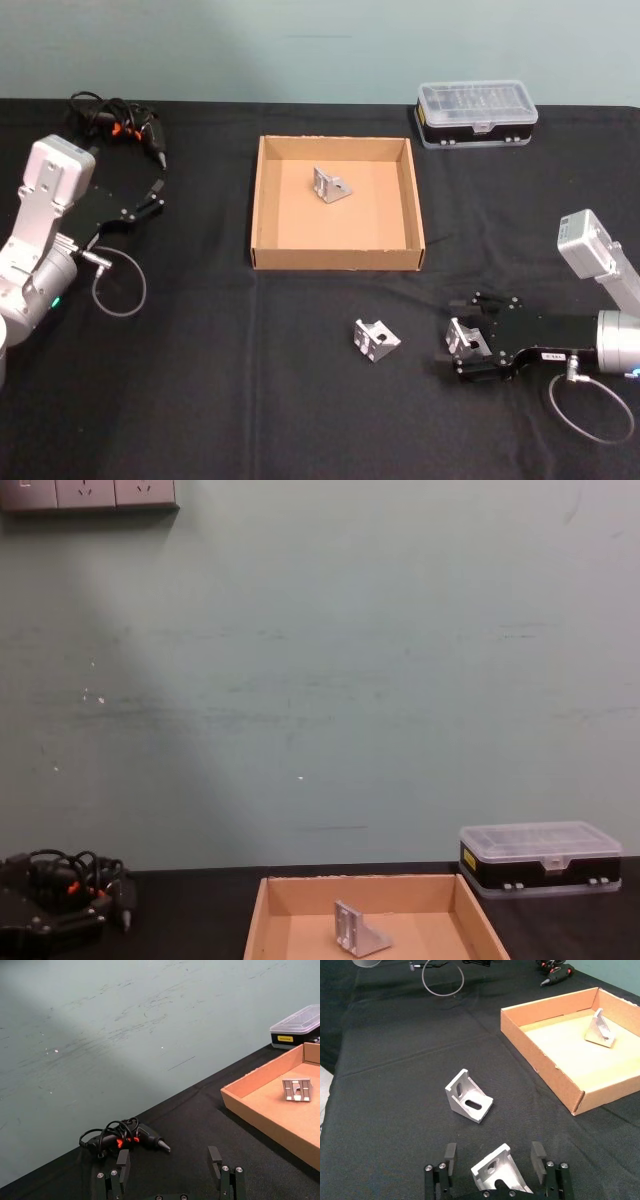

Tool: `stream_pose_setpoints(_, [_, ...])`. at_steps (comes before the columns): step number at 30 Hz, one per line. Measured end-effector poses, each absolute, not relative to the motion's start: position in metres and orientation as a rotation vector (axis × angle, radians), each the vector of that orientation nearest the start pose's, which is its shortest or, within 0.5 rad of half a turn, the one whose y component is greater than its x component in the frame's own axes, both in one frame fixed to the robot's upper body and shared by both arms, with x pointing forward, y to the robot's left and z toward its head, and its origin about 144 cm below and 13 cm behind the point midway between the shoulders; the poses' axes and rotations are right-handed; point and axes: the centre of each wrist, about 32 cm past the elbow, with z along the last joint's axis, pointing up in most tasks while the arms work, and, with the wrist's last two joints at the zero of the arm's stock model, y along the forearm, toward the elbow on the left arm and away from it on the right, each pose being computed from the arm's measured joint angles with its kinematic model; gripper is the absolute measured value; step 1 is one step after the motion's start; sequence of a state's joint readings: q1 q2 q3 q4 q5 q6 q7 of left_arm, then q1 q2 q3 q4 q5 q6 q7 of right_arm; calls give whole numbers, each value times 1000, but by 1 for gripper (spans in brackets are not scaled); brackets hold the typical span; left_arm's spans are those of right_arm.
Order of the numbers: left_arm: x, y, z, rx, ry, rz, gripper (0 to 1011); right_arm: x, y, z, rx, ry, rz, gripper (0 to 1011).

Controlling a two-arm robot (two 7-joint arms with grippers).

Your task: Use one hand to pick up the angle iron from the table and place it into the box.

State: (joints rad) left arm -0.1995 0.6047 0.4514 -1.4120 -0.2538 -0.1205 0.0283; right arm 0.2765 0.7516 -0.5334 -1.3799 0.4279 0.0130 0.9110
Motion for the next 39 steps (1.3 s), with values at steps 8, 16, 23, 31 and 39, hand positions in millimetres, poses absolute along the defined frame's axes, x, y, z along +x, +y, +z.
stream_pose_setpoints(8, [489, 310, 1140, 305, -285, 1248, 1011, 499, -354, 1157, -449, 52, -368, 760])
stream_pose_setpoints(16, [489, 310, 1140, 305, -285, 1248, 1011, 499, -354, 1157, -448, 52, -367, 517])
stream_pose_setpoints(23, [489, 310, 1140, 305, -285, 1248, 1011, 499, -354, 1157, -447, 51, -368, 440])
stream_pose_setpoints(31, [489, 310, 1140, 305, -285, 1248, 1011, 499, -354, 1157, -446, 51, -368, 440])
stream_pose_setpoints(39, [489, 310, 1140, 304, -285, 1248, 1011, 498, -351, 1168, -394, 11, -401, 440])
